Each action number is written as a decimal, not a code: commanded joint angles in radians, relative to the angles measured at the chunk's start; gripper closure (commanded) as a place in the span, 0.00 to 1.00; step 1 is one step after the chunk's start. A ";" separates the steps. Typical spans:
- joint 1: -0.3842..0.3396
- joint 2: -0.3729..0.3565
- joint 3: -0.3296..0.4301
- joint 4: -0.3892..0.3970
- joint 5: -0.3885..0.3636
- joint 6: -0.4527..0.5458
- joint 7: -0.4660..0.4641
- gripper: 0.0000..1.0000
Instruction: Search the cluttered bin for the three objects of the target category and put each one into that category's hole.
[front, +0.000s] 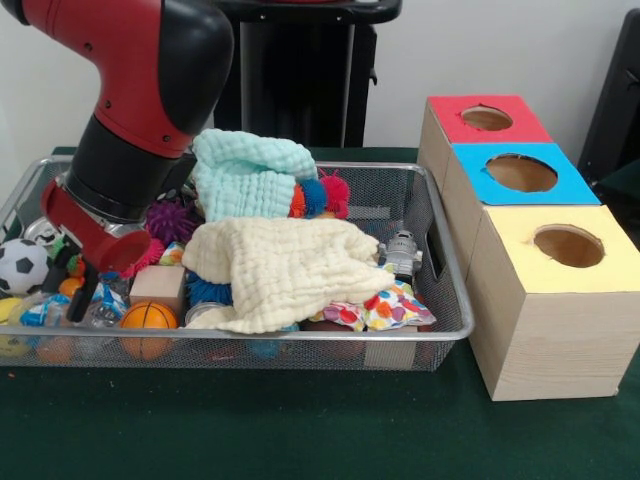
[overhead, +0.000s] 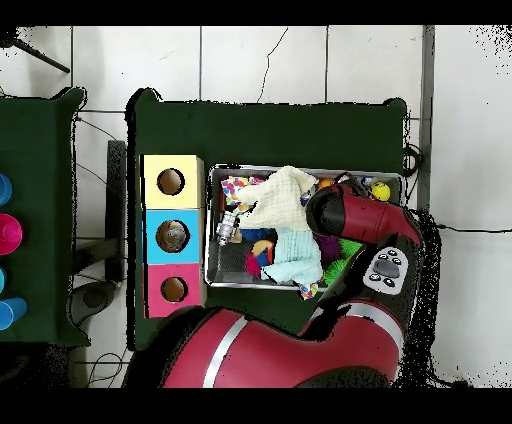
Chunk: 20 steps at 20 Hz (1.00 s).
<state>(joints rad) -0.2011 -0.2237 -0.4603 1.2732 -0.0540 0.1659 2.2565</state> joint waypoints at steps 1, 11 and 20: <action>-0.011 0.009 0.143 0.071 0.036 -0.001 0.127 1.00; 0.108 -0.119 0.039 0.027 0.017 0.223 0.064 1.00; 0.160 -0.154 -0.033 0.008 -0.015 0.269 0.048 1.00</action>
<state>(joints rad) -0.0484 -0.3389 -0.5100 1.2713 -0.0544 0.3000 2.2565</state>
